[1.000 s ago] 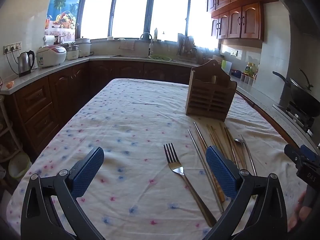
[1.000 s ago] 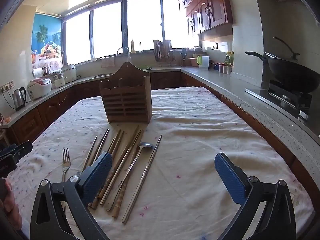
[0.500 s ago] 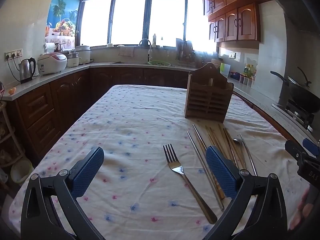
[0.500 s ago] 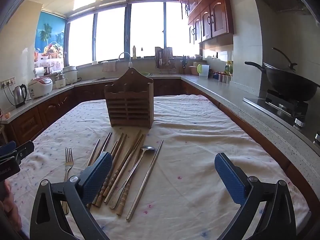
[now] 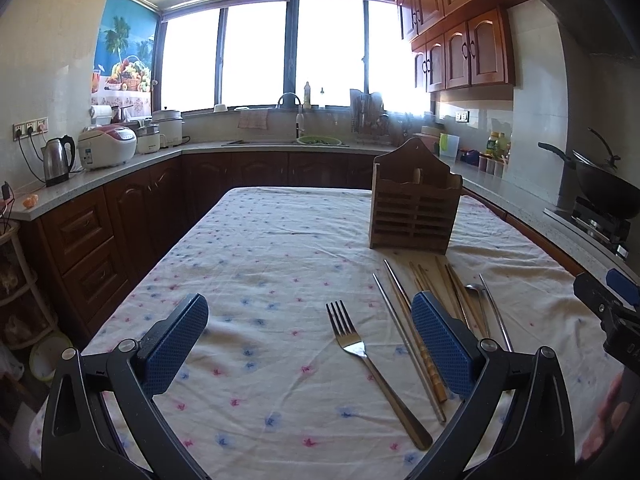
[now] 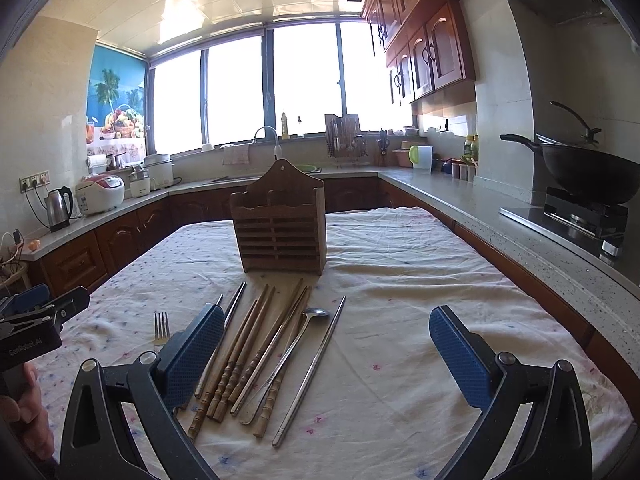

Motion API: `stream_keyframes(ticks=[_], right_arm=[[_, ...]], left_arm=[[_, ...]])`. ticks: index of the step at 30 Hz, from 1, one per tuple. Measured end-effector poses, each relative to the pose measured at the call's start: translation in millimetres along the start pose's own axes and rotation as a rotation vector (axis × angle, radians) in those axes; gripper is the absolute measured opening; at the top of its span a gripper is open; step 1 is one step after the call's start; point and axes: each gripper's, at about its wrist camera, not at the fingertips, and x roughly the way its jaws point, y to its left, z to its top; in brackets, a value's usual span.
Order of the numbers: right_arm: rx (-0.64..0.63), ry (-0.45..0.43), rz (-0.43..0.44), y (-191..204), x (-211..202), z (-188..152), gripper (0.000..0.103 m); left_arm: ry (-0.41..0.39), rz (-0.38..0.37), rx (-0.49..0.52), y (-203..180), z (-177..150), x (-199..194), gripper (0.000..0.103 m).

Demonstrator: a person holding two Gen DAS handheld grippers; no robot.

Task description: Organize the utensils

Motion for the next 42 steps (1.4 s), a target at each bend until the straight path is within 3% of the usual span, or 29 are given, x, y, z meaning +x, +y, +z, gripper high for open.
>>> stream_keyframes(ticks=[28, 42], right_arm=[[0.009, -0.009, 0.024, 7, 0, -4, 0.103], [0.017, 0.005, 0.03, 4, 4, -3, 0.103]], left_arm=[[0.004, -0.012, 0.008, -5, 1, 2, 0.103], [0.043, -0.024, -0.009, -2, -1, 11, 0.103]])
